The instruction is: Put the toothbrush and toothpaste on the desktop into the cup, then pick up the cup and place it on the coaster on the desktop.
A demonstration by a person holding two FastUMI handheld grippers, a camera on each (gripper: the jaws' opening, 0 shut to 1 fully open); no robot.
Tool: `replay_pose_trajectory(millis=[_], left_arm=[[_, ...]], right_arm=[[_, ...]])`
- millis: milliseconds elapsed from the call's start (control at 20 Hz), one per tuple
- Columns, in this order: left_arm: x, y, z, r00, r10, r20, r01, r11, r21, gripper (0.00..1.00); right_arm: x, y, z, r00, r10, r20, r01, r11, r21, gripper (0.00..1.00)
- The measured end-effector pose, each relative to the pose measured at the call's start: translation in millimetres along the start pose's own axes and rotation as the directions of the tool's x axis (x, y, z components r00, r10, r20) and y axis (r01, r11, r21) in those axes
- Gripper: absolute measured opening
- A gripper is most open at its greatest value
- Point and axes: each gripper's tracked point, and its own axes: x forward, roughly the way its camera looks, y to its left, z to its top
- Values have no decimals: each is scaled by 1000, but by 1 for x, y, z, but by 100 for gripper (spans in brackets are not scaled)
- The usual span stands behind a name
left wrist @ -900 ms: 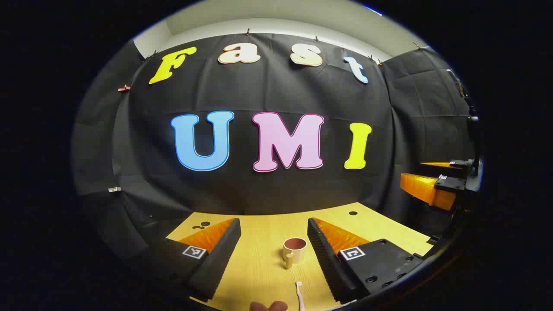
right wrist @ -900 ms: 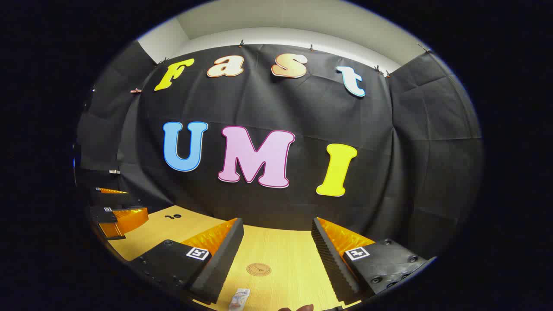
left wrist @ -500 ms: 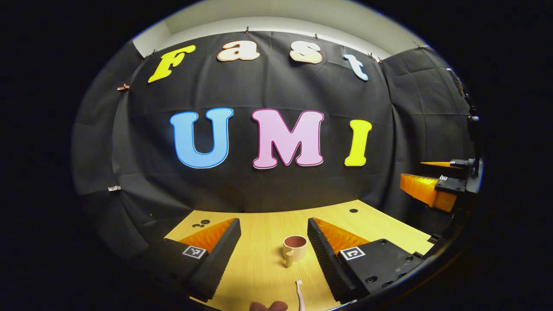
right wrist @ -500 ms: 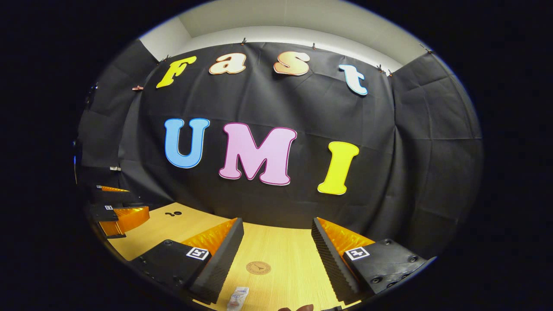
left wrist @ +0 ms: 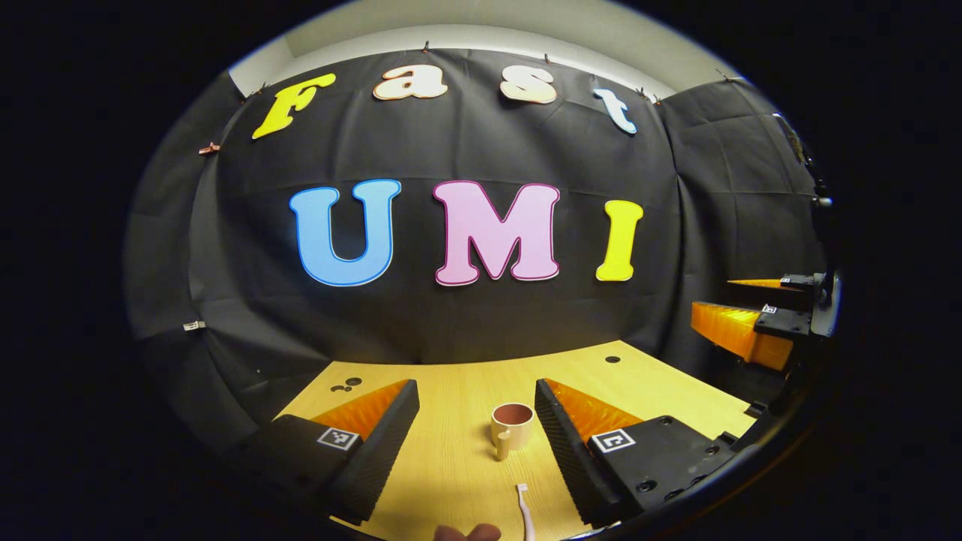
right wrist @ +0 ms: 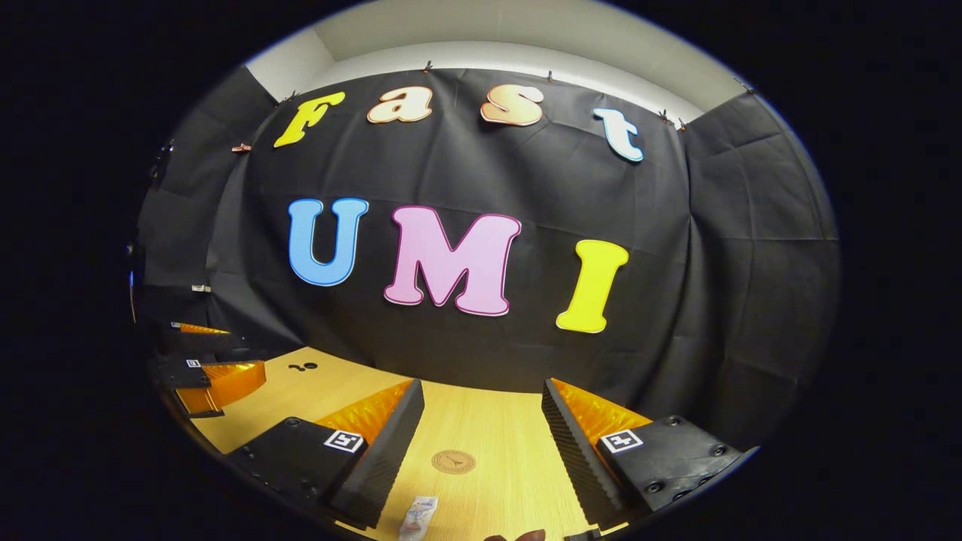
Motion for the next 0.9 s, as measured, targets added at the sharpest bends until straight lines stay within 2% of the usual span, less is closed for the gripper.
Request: replay_pose_trajectory(millis=[200, 350, 600, 750, 900], left_arm=[[1, 4, -19, 999, -1, -46, 1, 1000, -2, 96], [-2, 9, -41, 995, 0, -96, 1, 1000, 11, 96], [-14, 22, -76, 983, 10, -184, -13, 1000, -13, 96], [-22, 33, -87, 978, 21, -209, -23, 1000, -8, 96], [-30, 44, -97, 973, 32, -227, -31, 999, 6, 96]], right_arm=[[2, 5, -45, 988, -13, -155, 10, 1000, -19, 97], [1, 27, -87, 958, 25, -286, -27, 1000, -1, 97], [-9, 60, -180, 856, 65, -512, -90, 996, -23, 97], [-14, 79, -221, 793, 89, -602, -131, 991, -27, 97], [-14, 91, -257, 733, 82, -675, -152, 987, -45, 97]])
